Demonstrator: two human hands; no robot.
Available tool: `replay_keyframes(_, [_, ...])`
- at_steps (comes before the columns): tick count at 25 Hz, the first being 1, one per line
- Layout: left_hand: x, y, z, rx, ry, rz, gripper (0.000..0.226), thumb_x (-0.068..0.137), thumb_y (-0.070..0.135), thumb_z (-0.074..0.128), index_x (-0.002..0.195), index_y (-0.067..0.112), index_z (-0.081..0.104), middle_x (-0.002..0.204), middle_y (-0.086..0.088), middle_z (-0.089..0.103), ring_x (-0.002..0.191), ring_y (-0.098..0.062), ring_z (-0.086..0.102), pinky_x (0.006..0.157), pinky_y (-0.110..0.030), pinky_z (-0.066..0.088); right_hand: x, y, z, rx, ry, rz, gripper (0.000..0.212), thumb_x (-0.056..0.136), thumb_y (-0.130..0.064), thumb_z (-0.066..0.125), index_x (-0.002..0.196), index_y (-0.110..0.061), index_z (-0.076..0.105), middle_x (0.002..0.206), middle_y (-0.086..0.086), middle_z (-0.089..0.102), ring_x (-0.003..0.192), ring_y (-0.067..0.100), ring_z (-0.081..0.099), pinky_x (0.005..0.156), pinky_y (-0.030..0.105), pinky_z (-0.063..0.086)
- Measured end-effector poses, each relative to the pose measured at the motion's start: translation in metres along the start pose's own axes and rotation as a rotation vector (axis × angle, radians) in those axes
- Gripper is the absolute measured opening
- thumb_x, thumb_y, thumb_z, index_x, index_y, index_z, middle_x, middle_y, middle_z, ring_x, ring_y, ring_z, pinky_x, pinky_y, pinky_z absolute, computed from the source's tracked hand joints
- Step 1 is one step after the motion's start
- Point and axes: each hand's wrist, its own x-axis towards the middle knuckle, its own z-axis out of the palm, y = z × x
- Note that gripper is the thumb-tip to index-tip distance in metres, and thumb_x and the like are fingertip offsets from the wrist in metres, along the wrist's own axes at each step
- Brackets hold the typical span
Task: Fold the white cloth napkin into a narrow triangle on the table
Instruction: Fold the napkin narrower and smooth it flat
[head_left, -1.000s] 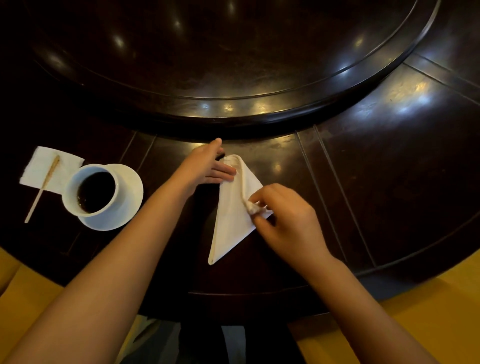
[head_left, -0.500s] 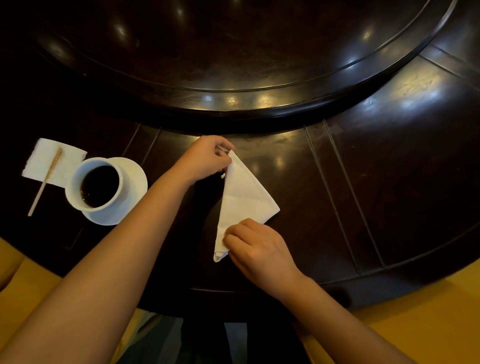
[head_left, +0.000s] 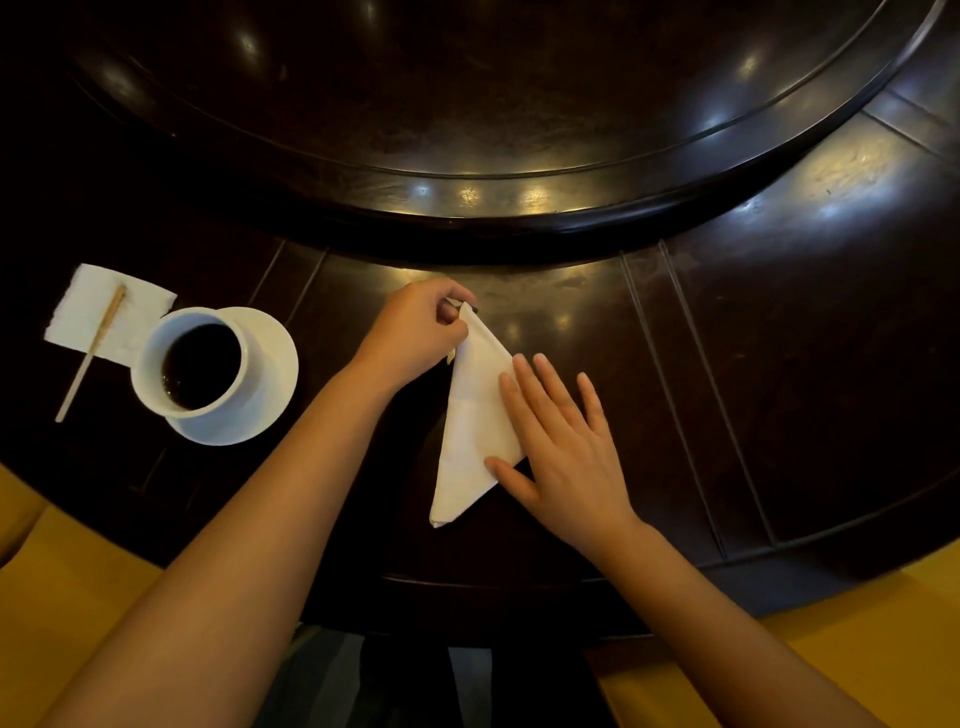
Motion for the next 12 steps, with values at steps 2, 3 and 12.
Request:
replay_keyframes(2, [-0.010, -0.001, 0.012, 0.152, 0.170, 0.053, 0.035, 0.089, 0.012, 0.053, 0.124, 0.015, 0.056, 0.113, -0.004, 0.061, 0.100, -0.015, 0.056, 0.086, -0.026, 0.048, 0.000, 0.005, 0.008, -0.037, -0.079, 0.029, 0.074, 0.091, -0.055, 0.034, 0.147, -0.010, 0.015, 0.155, 0.008, 0.017, 0.143, 0.017, 0.004, 0.115, 0.043, 0.002])
replay_keyframes(3, [-0.018, -0.002, 0.022, 0.308, 0.265, 0.140, 0.041, 0.092, 0.017, 0.049, 0.132, 0.013, 0.049, 0.129, -0.007, 0.054, 0.118, -0.020, 0.049, 0.101, -0.032, 0.040, -0.001, 0.005, 0.012, -0.043, -0.096, 0.034, 0.075, 0.091, -0.055, 0.032, 0.147, -0.010, 0.013, 0.155, 0.008, 0.015, 0.143, 0.017, 0.003, 0.115, 0.042, 0.002])
replay_keyframes(12, [-0.043, -0.034, 0.076, 0.657, 0.123, 0.281, 0.058, 0.095, 0.039, 0.011, 0.147, 0.015, 0.002, 0.157, 0.000, -0.001, 0.143, -0.012, -0.006, 0.113, -0.044, -0.006, -0.005, 0.021, 0.011, -0.041, -0.138, -0.016, 0.062, 0.097, -0.042, 0.023, 0.147, -0.007, 0.014, 0.155, 0.009, 0.009, 0.143, 0.016, 0.002, 0.115, 0.041, 0.007])
